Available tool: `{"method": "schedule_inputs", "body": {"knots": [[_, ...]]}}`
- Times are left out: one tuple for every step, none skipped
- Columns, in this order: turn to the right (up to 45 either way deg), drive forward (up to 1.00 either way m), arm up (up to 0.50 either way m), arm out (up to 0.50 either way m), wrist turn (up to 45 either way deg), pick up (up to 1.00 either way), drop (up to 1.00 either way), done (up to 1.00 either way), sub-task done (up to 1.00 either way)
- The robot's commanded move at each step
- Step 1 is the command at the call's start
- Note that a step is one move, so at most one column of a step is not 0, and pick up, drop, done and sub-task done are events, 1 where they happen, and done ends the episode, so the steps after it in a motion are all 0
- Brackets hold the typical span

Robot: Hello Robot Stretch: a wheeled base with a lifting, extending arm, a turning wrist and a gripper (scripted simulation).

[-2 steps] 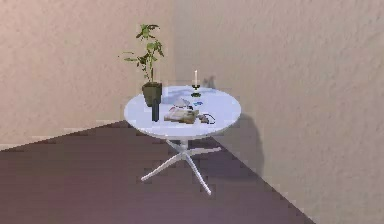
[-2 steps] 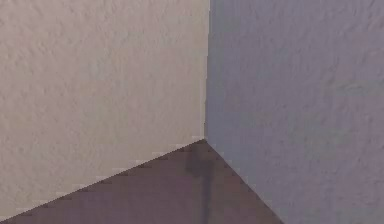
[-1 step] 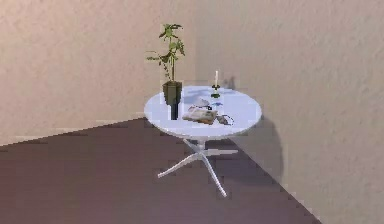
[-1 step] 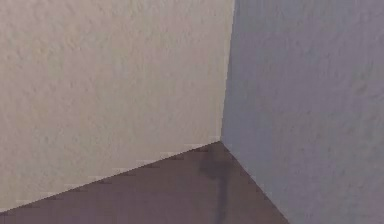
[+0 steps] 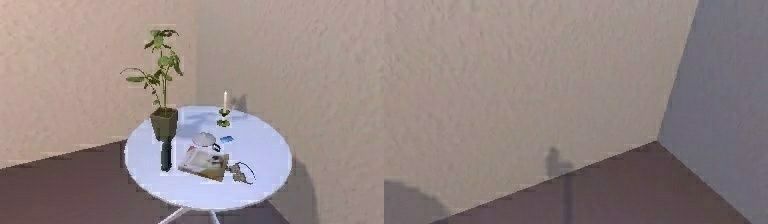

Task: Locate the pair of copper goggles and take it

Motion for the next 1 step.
{"method": "schedule_inputs", "body": {"knots": [[-45.0,0.0,0.0,0.0,0.0,0.0,0.0,0.0,0.0]]}}
